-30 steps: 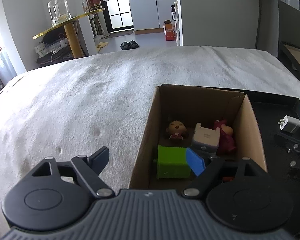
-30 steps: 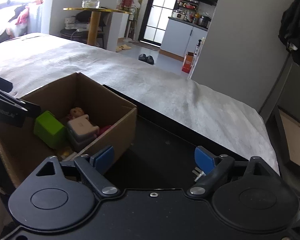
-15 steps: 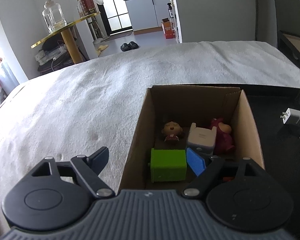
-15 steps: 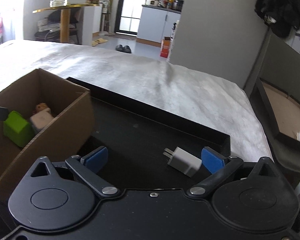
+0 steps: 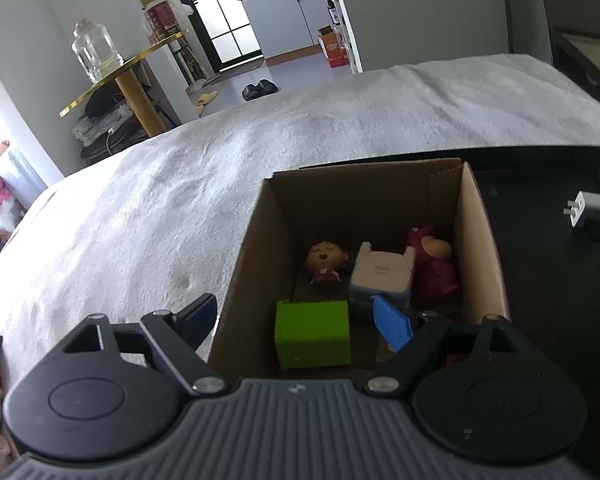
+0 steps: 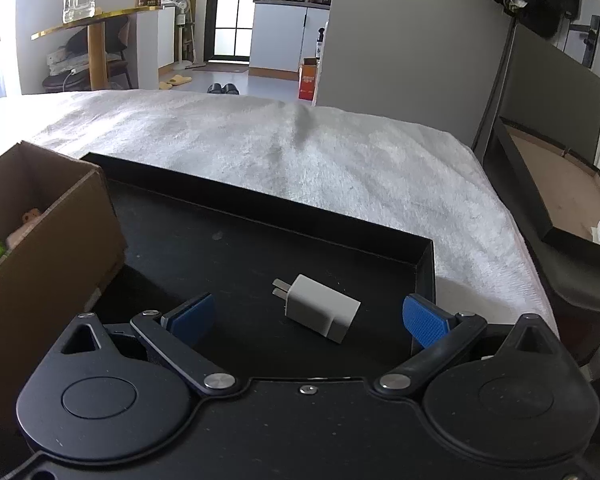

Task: Organize rigid objects
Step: 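Move the right gripper back over the tray to the white plug charger, then close the right gripper on the white plug charger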

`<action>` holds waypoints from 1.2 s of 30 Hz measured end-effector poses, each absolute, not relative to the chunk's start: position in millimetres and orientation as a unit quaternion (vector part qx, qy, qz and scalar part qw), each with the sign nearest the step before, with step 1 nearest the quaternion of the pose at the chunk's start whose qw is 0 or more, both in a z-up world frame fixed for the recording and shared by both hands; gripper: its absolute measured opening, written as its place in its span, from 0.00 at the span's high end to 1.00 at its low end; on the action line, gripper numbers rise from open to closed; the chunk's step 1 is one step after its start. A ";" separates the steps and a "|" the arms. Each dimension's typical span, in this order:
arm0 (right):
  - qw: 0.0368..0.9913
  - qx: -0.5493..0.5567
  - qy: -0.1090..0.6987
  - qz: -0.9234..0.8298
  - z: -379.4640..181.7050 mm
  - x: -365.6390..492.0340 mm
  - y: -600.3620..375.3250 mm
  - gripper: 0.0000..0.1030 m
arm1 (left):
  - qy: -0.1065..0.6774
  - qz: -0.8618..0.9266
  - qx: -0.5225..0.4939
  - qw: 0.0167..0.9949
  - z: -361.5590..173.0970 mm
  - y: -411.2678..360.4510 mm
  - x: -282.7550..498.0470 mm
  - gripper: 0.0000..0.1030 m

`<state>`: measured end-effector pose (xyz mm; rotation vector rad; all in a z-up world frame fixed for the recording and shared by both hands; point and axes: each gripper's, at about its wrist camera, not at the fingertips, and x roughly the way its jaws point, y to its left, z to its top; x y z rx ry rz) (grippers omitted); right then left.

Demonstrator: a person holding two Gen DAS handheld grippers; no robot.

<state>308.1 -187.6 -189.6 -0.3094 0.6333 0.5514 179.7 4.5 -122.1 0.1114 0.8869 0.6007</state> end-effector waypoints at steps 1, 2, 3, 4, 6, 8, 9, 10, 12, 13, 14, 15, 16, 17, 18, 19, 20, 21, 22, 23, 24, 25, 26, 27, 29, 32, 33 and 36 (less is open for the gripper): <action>0.901 -0.150 0.307 0.268 -192.0 310.5 -187.8 0.02 | 0.424 0.286 0.058 0.857 -122.7 2.7 181.3 0.18; 0.900 -0.149 0.309 0.270 -194.7 313.5 -187.9 0.02 | 0.426 0.286 0.060 0.856 -123.1 1.5 182.4 0.18; 0.899 -0.149 0.310 0.272 -196.6 316.4 -187.9 0.02 | 0.428 0.287 0.063 0.855 -123.7 0.4 183.5 0.18; 0.898 -0.148 0.310 0.273 -198.5 318.9 -187.6 0.02 | 0.429 0.288 0.066 0.853 -124.8 -0.5 184.6 0.18; 0.898 -0.148 0.309 0.276 -202.3 324.8 -187.0 0.02 | 0.435 0.289 0.073 0.850 -127.1 -1.8 186.8 0.18; 0.897 -0.149 0.307 0.279 -205.8 329.8 -187.0 0.04 | 0.439 0.290 0.079 0.847 -128.6 -3.5 188.2 0.17; 0.897 -0.149 0.306 0.282 -208.1 333.2 -186.9 0.05 | 0.441 0.290 0.083 0.845 -129.7 -4.3 188.7 0.17; 0.896 -0.148 0.306 0.286 -209.7 335.7 -187.3 0.07 | 0.443 0.291 0.085 0.844 -130.7 -4.8 189.1 0.17; 0.895 -0.145 0.306 0.290 -212.9 339.6 -187.7 0.08 | 0.447 0.292 0.090 0.841 -133.0 -5.7 190.3 0.17; 0.895 -0.146 0.305 0.292 -214.8 340.9 -188.1 0.12 | 0.449 0.293 0.092 0.839 -133.7 -5.8 190.8 0.17; 0.894 -0.147 0.304 0.294 -216.8 341.7 -188.5 0.19 | 0.450 0.294 0.095 0.838 -134.3 -5.8 191.2 0.17; 0.893 -0.148 0.305 0.297 -218.5 342.5 -188.9 0.26 | 0.452 0.296 0.097 0.836 -134.9 -5.8 191.5 0.17; 0.891 -0.148 0.308 0.299 -220.2 342.8 -189.4 0.50 | 0.454 0.299 0.099 0.834 -135.3 -5.7 191.8 0.17; 0.889 -0.147 0.310 0.303 -221.4 343.0 -190.4 0.52 | 0.455 0.302 0.101 0.832 -135.9 -5.5 191.8 0.17; 0.889 -0.143 0.307 0.309 -221.4 340.9 -192.3 0.52 | 0.456 0.304 0.101 0.831 -136.5 -4.9 191.5 0.17; 0.888 -0.143 0.303 0.314 -221.2 338.9 -193.5 0.53 | 0.457 0.306 0.103 0.829 -137.5 -4.8 191.8 0.16; 0.888 -0.147 0.298 0.318 -221.4 335.2 -194.3 0.53 | 0.459 0.307 0.105 0.827 -138.2 -4.5 192.5 0.15; 0.887 -0.151 0.297 0.319 -221.9 333.4 -194.3 0.53 | 0.461 0.307 0.106 0.826 -138.1 -4.5 193.3 0.15; 0.887 -0.152 0.299 0.318 -222.5 331.1 -194.9 0.53 | 0.461 0.306 0.106 0.826 -137.6 -4.5 193.5 0.15; 0.887 -0.149 0.302 0.316 -222.4 330.6 -195.3 0.53 | 0.460 0.305 0.104 0.827 -136.8 -4.7 193.4 0.15; 0.887 -0.144 0.306 0.316 -222.0 328.3 -196.7 0.53 | 0.460 0.305 0.103 0.828 -136.3 -4.8 193.2 0.15; 0.887 -0.142 0.308 0.314 -221.5 326.8 -197.1 0.53 | 0.460 0.306 0.103 0.828 -136.4 -5.1 192.8 0.15; 0.887 -0.141 0.309 0.311 -221.1 325.9 -197.6 0.53 | 0.459 0.306 0.102 0.828 -136.5 -5.1 192.0 0.15; 0.888 -0.139 0.311 0.310 -220.4 324.2 -198.5 0.53 | 0.460 0.305 0.101 0.828 -136.6 -5.0 191.1 0.15; 0.887 -0.134 0.313 0.310 -218.1 321.6 -199.5 0.53 | 0.460 0.305 0.099 0.828 -135.9 -5.0 189.8 0.15; 0.889 -0.133 0.311 0.310 -214.3 316.8 -199.3 0.53 | 0.456 0.306 0.096 0.830 -132.7 -4.6 187.6 0.15; 0.889 -0.131 0.310 0.310 -212.4 315.8 -199.5 0.53 | 0.455 0.307 0.095 0.830 -131.6 -4.1 186.7 0.15; 0.891 -0.130 0.305 0.309 -204.6 312.0 -198.7 0.53 | 0.450 0.310 0.089 0.833 -128.8 -1.5 184.5 0.15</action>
